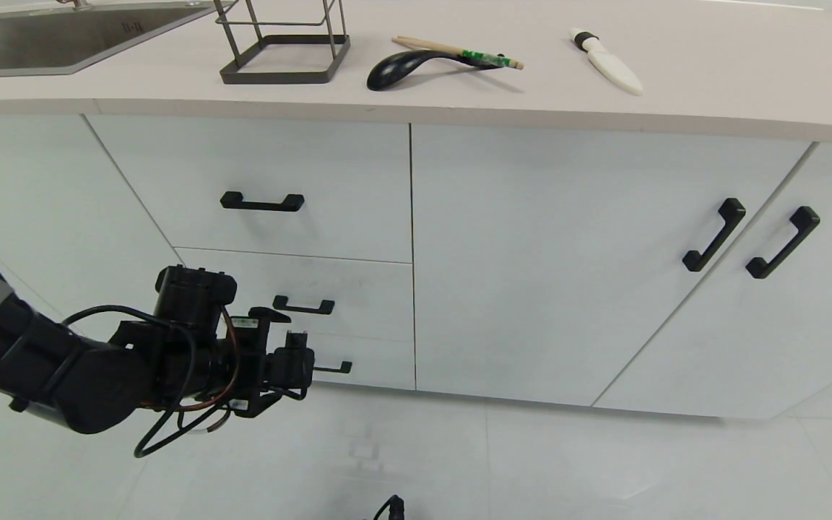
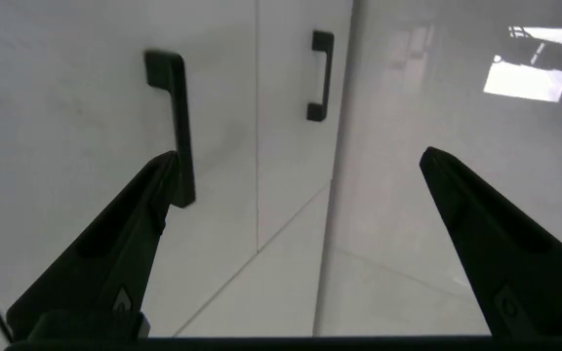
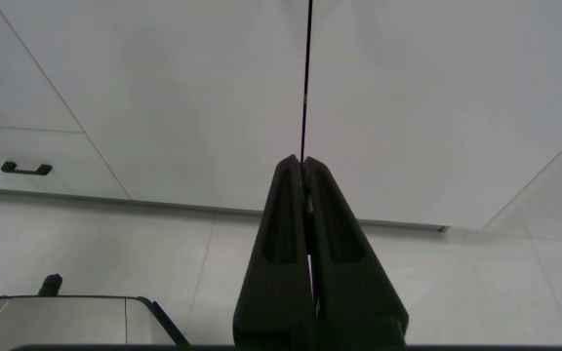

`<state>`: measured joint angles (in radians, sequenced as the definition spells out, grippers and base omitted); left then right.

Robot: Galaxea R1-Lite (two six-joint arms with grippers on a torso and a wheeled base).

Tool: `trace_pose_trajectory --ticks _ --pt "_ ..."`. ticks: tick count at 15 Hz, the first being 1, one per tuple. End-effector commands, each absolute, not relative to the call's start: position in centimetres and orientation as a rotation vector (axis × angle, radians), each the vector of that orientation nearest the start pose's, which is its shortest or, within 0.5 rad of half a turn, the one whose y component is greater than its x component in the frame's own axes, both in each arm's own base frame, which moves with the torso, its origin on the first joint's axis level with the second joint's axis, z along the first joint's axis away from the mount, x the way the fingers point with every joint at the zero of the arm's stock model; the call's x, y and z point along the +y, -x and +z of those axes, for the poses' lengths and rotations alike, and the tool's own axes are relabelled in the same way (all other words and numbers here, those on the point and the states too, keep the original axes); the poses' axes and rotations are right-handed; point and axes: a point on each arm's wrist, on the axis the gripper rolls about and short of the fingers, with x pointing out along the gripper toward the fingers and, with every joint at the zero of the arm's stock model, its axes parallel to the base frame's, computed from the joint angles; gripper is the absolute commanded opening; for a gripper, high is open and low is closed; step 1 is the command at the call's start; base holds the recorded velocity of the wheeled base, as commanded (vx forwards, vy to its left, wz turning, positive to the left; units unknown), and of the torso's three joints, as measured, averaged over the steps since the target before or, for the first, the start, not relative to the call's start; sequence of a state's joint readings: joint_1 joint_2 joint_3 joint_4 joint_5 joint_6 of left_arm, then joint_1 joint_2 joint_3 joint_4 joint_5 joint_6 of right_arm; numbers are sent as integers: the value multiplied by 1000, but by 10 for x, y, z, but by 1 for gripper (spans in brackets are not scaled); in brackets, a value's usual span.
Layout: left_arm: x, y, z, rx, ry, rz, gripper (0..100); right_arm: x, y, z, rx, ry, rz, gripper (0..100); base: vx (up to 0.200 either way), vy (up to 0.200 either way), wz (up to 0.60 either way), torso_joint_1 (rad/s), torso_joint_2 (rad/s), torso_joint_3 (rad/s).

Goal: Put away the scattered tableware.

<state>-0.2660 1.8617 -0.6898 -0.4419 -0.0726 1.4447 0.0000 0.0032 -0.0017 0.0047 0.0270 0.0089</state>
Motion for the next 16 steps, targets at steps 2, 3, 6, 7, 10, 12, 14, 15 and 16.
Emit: trace_pose_trajectory --ticks 2,3,6,7,10,12,14,15,16 --pt "-78 -302 81 362 -1431 -760 100 1 23 76 8 -9 28 0 0 0 0 0 0 0" --pt "-78 -306 80 360 -1432 -750 100 1 23 76 8 -9 29 0 0 0 0 0 0 0" --pt "-81 -322 69 350 -1433 -740 100 1 23 76 8 -9 28 0 0 0 0 0 0 0" --pt "-82 -325 67 348 -1433 -738 100 1 23 76 8 -9 29 0 0 0 0 0 0 0" --pt "-88 -336 61 317 -1438 -727 100 1 23 76 8 -9 28 0 0 0 0 0 0 0" --pt "-87 -339 53 336 -1438 -736 100 1 23 76 8 -9 28 0 0 0 0 0 0 0" --pt "-87 -345 48 308 -1442 -704 100 1 23 76 8 -9 29 0 0 0 0 0 0 0" --pt "-88 -348 48 288 -1447 -665 100 1 23 76 8 -9 29 0 0 0 0 0 0 0" --pt "-89 -349 48 282 -1453 -645 100 1 23 76 8 -9 28 0 0 0 0 0 0 0"
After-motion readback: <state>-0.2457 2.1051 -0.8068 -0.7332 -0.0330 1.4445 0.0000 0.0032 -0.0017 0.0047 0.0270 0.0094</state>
